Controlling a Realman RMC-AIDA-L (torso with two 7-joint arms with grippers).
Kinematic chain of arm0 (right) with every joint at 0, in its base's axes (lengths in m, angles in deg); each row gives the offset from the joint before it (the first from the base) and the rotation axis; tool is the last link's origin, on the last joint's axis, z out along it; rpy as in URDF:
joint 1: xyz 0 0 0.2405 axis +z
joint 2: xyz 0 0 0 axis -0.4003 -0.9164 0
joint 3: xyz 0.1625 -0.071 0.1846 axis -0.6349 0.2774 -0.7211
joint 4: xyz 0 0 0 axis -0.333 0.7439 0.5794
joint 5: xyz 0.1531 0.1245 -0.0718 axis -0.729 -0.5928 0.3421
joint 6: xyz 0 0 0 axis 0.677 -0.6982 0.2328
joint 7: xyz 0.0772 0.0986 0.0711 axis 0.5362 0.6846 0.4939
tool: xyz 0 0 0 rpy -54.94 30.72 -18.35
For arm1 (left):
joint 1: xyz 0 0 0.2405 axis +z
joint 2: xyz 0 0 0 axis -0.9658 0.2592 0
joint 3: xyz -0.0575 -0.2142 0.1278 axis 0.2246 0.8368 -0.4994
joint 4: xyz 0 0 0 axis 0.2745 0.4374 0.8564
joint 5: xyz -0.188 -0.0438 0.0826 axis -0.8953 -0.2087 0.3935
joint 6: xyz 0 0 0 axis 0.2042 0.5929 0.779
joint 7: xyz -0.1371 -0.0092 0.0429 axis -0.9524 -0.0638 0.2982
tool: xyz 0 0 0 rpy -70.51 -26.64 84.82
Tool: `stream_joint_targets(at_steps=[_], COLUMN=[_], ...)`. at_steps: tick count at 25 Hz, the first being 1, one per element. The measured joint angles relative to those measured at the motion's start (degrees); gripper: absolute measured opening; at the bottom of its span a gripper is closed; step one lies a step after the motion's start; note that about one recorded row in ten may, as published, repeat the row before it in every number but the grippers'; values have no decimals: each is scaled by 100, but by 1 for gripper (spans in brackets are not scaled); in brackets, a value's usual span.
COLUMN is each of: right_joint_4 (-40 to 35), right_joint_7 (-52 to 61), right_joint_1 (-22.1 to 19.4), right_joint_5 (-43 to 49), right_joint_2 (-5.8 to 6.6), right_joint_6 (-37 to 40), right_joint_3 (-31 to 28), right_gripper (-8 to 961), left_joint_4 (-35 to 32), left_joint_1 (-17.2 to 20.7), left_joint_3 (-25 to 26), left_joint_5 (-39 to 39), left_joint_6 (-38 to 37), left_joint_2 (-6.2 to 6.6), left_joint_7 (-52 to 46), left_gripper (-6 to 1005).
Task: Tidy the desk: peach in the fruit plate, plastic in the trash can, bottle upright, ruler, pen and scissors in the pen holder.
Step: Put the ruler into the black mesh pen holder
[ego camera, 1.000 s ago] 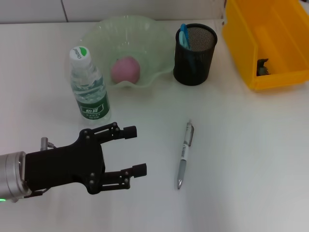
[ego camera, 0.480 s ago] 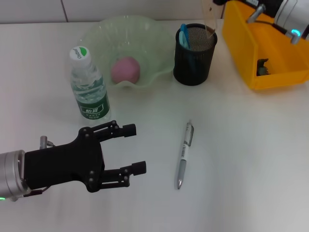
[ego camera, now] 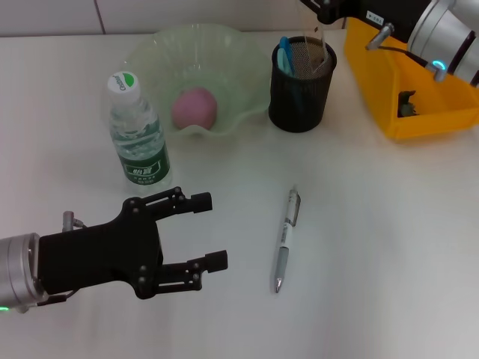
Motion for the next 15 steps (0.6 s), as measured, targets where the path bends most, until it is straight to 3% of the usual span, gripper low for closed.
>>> stream_joint_targets(at_steps=[15], right_joint_4=[750], right_joint_7=[-529], right_joint_1=[312], right_joint_5=[-248], right_joint_2=[9], right_joint_6=[-66], right_joint_3=[-58], right_gripper=[377], left_joint_4=[2], left_joint_1=[18], left_joint_3=[0], left_joint_5=[0], left_joint_6=[-15], left_joint_2=[-3], left_joint_7=[35], left_gripper=[811])
